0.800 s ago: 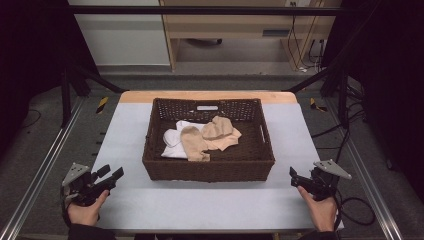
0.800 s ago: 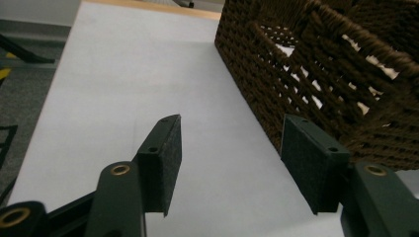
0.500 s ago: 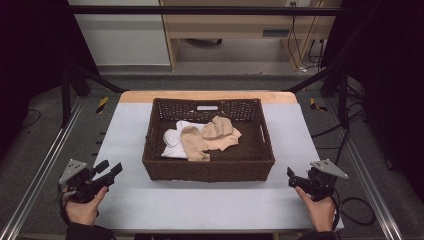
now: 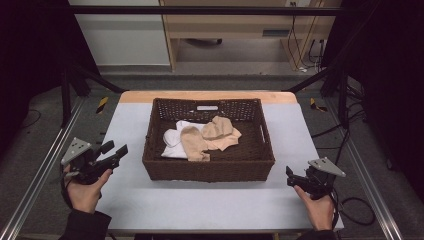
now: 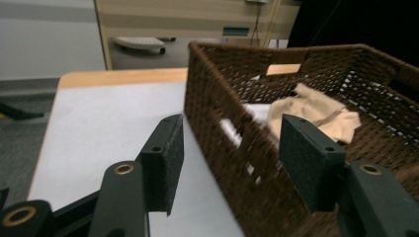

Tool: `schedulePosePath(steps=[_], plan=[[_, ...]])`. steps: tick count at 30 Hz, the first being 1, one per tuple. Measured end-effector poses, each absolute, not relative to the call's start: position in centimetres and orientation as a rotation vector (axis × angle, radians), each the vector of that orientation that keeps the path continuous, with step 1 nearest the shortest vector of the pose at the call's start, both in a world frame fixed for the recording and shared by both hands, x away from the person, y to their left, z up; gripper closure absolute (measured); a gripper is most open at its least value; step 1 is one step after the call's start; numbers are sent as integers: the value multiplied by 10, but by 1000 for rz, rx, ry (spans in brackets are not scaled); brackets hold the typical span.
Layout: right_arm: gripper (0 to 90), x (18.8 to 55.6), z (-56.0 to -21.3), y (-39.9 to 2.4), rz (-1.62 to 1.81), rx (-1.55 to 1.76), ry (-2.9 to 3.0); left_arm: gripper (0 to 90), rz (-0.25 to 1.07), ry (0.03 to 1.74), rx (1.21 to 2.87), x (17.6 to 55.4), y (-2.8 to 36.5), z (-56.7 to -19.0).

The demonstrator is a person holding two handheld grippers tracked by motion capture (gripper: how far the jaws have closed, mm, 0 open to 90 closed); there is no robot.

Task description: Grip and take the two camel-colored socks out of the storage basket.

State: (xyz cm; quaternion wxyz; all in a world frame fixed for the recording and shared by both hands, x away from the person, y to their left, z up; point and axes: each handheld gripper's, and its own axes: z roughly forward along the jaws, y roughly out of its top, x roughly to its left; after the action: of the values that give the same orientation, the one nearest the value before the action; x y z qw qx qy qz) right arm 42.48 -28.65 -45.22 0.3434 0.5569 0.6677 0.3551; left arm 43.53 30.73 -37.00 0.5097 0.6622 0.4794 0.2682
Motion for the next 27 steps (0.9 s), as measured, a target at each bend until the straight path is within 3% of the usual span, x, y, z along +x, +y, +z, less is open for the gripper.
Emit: schedulePosePath(steps=[12,27], plan=[[39,426,-450,-285,932,1444,1714,424,656,1053,1629,465,249,-335],[41,430,-451,-284,936,1437,1719,431,705,1019,1665,518,192,-330]])
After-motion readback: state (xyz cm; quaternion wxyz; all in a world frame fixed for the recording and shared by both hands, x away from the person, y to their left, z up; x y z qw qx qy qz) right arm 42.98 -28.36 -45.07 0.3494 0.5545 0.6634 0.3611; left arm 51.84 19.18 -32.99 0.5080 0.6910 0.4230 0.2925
